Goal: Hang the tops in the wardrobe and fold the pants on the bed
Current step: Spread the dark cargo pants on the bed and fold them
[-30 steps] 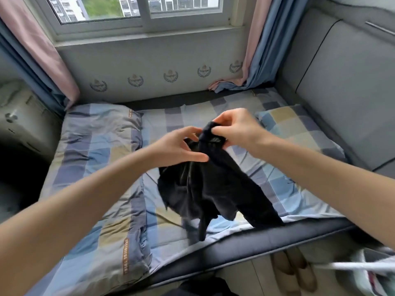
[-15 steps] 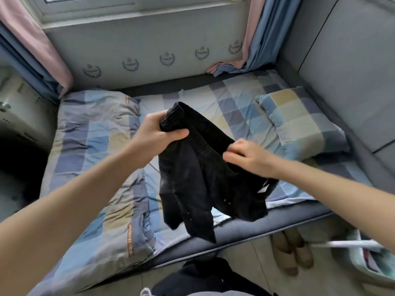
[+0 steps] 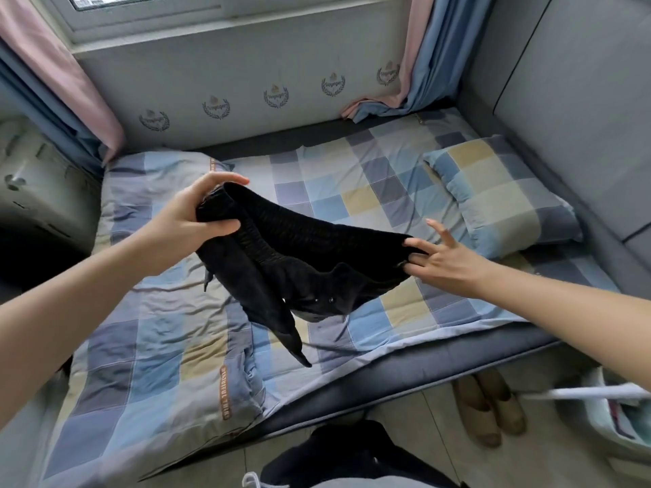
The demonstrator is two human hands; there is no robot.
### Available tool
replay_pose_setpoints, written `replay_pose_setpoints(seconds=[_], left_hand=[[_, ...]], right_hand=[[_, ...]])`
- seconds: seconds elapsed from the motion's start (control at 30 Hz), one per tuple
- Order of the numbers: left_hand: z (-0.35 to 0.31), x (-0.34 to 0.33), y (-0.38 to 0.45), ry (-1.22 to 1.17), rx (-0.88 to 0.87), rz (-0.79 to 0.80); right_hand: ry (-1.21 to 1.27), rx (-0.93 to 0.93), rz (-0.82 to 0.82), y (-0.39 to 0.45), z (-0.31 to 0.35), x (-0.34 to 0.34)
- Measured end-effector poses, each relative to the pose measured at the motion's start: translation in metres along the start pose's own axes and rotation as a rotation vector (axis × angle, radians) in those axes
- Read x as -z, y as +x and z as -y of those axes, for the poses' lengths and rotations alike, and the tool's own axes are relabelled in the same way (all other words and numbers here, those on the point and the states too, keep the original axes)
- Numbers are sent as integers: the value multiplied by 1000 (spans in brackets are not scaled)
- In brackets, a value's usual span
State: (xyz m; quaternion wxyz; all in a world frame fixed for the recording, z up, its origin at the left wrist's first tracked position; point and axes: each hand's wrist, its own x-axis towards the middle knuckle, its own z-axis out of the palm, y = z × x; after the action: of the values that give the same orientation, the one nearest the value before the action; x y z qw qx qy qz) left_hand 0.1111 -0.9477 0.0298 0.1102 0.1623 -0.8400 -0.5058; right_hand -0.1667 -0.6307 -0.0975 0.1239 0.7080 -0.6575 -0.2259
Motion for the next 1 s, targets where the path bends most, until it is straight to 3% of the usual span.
replay_pose_setpoints(seconds=[0.13,0.27,0.47,0.67,0.83,1.0], left_hand=[[13,19,-4,660,-474,181],[38,42,-17,1119,-671,317],[75,55,-18,1062,-537,231],[95,47,-12,998,-466,267],[111,42,-2,1102,-405,366],[118,50,5,1117,-351,333]], right_hand=[[28,-2,-191,6,-13,6],[168,-84,-286,3,-35,24],[287,-62,-308,7,-53,40],[261,-41,-302,7,-55,41],[184,-88,-161,15,-42,46],[199,-123,-56,24,-34,47]])
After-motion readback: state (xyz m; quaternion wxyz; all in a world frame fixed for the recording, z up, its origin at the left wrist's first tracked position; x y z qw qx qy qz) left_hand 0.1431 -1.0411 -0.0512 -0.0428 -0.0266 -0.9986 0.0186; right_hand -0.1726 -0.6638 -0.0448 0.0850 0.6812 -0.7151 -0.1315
